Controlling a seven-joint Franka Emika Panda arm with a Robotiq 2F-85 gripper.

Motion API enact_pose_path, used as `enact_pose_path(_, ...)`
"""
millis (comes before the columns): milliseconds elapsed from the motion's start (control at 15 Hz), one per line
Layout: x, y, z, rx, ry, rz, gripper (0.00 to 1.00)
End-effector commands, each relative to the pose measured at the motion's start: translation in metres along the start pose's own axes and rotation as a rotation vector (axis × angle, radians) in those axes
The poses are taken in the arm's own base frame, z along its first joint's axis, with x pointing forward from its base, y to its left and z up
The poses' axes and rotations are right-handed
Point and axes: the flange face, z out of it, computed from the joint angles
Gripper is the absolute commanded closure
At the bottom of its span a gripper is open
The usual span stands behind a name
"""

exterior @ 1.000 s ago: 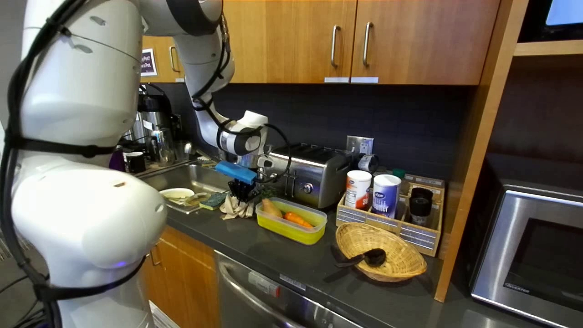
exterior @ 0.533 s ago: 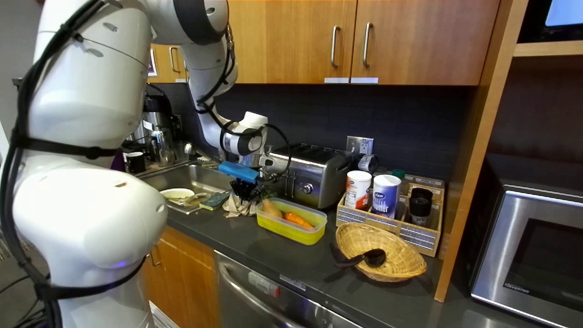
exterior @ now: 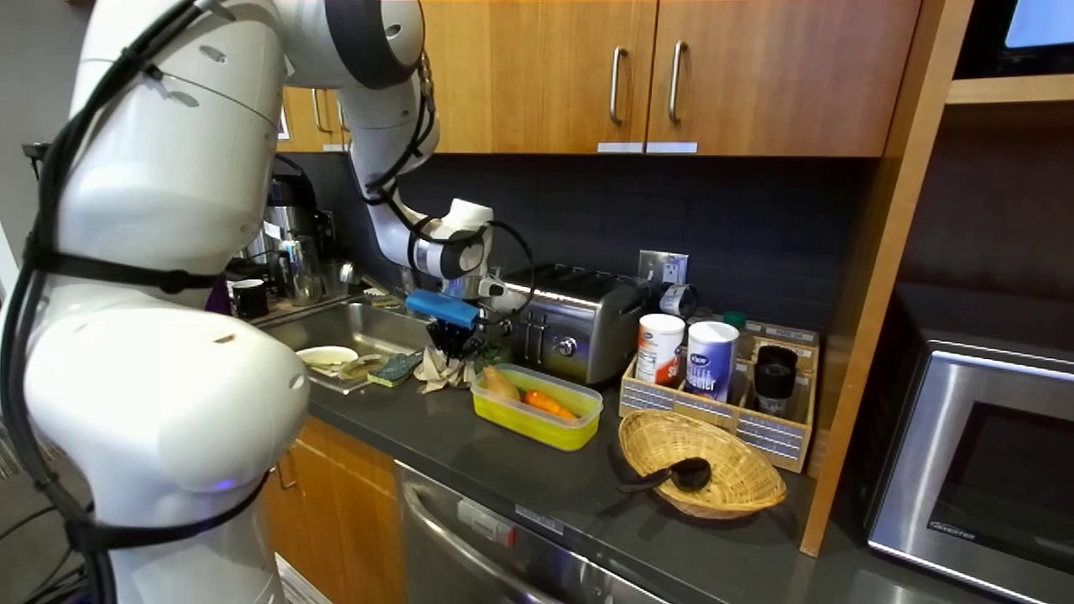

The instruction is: Use the paper towel to wipe the counter top

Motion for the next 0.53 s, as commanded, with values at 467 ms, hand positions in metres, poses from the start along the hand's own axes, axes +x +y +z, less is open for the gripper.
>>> enact_pose_path(467, -0.0010, -0.0023, 0.0027, -0.011, 0.007, 0.002, 1.00)
